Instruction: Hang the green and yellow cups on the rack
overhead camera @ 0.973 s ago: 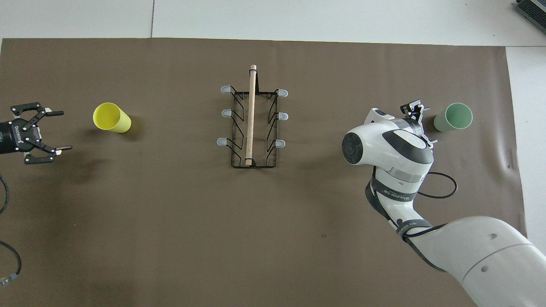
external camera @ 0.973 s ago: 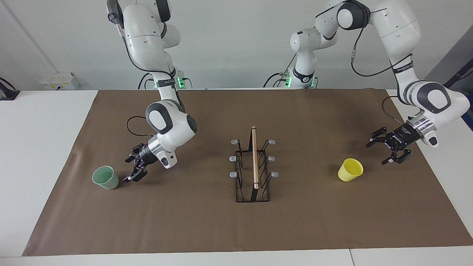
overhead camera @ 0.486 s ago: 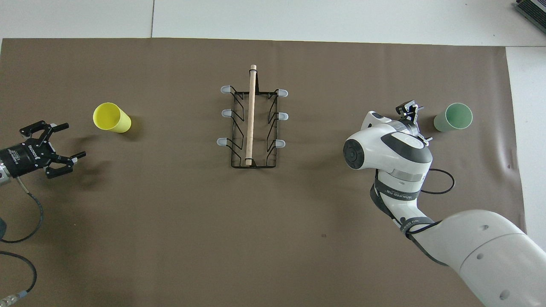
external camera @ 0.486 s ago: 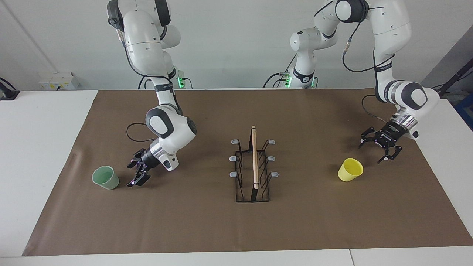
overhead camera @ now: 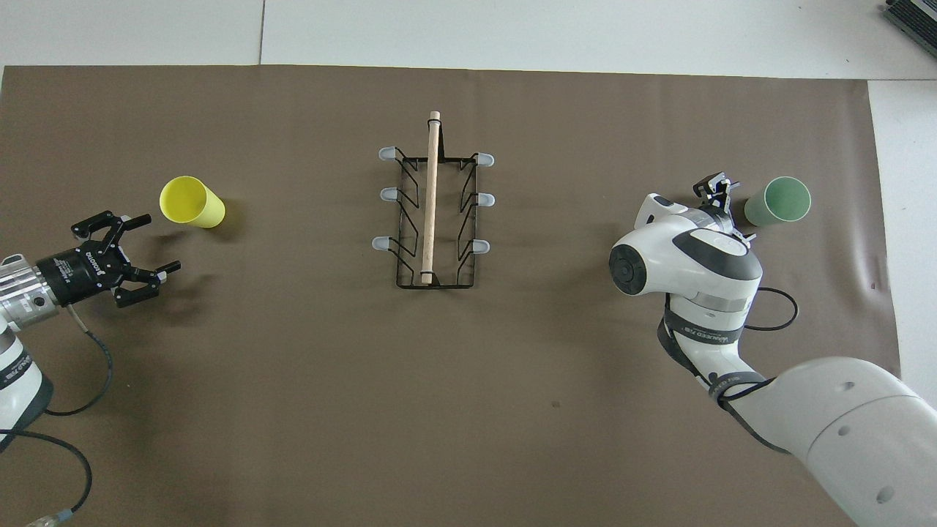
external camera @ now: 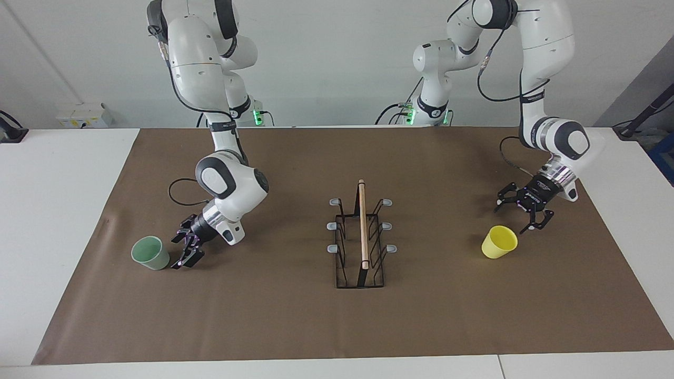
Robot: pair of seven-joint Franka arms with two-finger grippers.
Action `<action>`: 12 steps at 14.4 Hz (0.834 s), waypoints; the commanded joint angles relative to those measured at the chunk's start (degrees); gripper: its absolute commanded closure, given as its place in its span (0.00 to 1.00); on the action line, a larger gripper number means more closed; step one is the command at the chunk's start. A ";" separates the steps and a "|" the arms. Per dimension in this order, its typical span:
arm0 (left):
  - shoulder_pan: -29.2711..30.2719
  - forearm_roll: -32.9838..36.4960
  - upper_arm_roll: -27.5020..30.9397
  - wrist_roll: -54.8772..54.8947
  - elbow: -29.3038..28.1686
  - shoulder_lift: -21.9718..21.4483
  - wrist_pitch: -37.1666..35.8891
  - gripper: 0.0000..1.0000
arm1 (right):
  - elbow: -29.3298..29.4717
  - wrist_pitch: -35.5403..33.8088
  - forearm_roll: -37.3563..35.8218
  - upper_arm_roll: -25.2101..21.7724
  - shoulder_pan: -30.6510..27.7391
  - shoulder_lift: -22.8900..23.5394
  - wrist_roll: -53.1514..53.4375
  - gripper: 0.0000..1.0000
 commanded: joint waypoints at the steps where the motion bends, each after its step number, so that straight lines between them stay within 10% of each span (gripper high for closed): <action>1: -1.93 -2.72 0.25 0.08 -2.33 -1.80 4.10 0.00 | -2.23 3.29 -5.72 0.33 -2.77 -0.16 4.17 0.00; 12: -7.39 -10.90 0.34 1.05 -1.98 -0.66 11.31 0.00 | -3.90 7.96 -19.96 0.33 -8.40 0.01 6.21 0.00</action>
